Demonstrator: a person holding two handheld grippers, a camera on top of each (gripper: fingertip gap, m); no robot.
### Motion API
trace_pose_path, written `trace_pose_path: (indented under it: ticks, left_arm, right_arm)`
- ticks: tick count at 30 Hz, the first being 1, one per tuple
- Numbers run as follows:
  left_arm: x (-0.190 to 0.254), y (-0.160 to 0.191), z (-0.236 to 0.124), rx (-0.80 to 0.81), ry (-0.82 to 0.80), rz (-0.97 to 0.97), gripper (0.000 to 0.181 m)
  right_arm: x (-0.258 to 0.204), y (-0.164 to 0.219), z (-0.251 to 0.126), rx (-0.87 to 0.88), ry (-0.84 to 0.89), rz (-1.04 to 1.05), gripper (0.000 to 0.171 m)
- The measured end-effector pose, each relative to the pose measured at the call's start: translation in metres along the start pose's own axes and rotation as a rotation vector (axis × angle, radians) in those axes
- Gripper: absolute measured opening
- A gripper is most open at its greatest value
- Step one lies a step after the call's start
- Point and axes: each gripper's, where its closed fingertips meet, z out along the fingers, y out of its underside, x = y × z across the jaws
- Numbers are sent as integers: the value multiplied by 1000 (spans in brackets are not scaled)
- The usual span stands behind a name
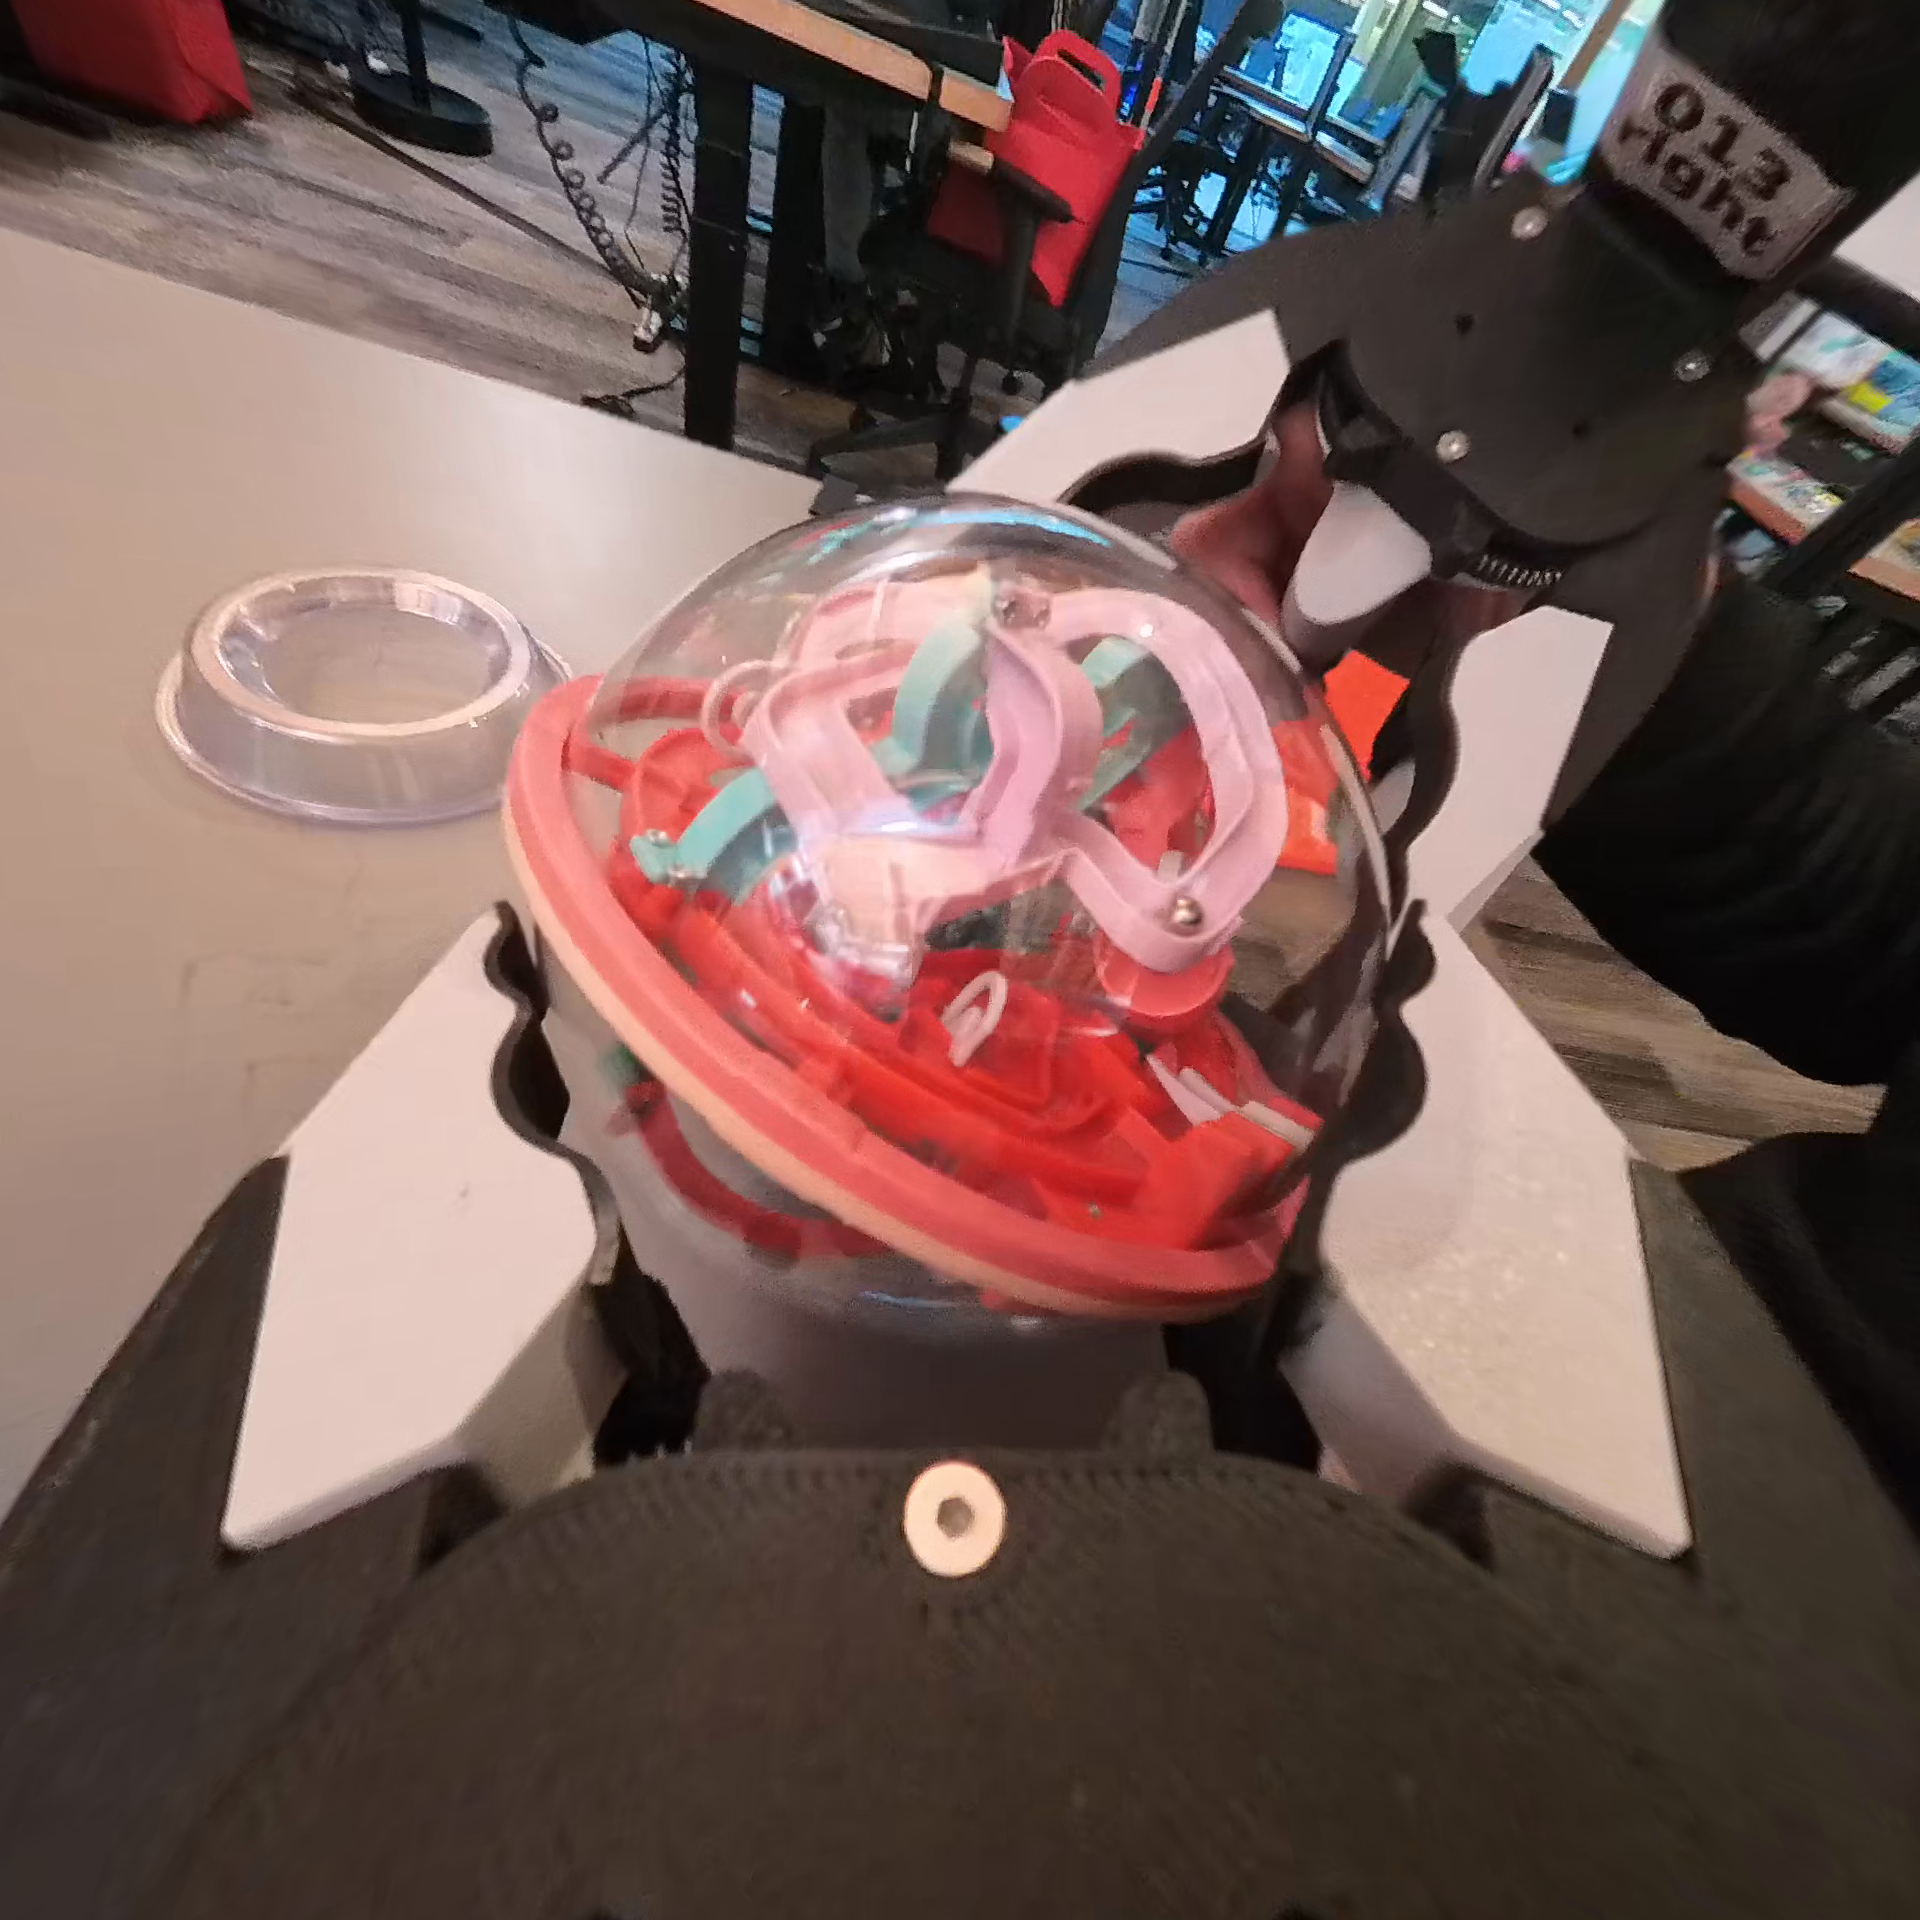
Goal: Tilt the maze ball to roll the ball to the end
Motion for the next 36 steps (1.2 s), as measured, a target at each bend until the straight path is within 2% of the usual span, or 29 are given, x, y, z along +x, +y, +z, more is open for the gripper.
trace_pose_path:
  ticks: [5, 12, 15, 21, 26, 36]
  left_arm:
    - [4, 16, 4, -46, 119, -143, 152]
    - [5, 23, 10, -45, 222, -311, 151]
    - [1, 23, 8, -21, 248, -371, 151]
    - [0, 26, 6, -72, 326, -525, 149]
    - [4, 26, 8, -65, 369, -650, 150]
    - [4, 22, 12, -76, 376, -728, 148]
  right_arm:
    - [-1, -15, -3, 34, -22, -54, 148]
    - [4, -21, 0, -16, -101, -58, 151]
    - [8, -23, 4, -56, -148, -37, 151]
    - [14, -27, 8, -98, -278, 35, 151]
    - [16, -28, 8, -98, -372, 116, 151]
    - [21, -25, 6, -69, -443, 228, 151]
